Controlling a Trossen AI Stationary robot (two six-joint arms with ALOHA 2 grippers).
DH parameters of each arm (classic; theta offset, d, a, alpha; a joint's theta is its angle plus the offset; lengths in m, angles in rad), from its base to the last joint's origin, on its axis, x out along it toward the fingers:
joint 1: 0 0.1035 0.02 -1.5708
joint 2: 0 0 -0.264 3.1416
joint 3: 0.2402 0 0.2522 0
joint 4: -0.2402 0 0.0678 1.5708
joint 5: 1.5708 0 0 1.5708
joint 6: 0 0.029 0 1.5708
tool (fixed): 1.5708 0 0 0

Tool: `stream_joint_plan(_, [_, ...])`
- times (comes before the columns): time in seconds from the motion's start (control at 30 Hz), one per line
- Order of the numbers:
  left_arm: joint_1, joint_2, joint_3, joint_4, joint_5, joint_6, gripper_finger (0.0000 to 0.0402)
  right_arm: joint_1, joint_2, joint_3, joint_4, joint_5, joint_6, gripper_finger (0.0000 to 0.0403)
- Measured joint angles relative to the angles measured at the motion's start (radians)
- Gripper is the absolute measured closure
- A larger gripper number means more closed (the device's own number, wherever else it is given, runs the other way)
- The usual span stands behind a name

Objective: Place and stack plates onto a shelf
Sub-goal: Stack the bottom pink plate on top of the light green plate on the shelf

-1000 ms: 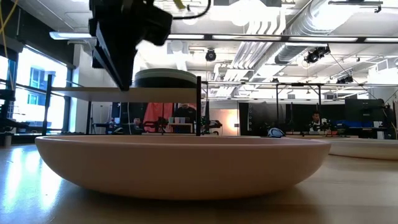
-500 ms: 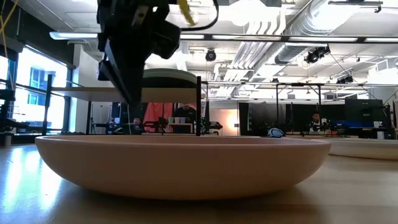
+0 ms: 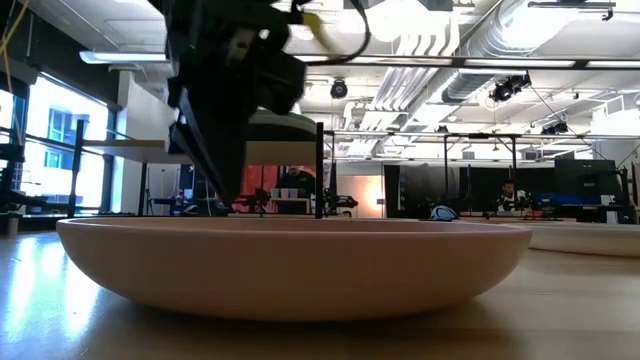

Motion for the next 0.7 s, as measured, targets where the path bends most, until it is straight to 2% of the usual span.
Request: stream_joint_plan(0.7, [-0.002, 0.033, -0.002, 0.016, -0.002, 0.009, 0.0351, 0.005, 0.000, 0.000, -0.007, -0.001, -0.001, 0.0336])
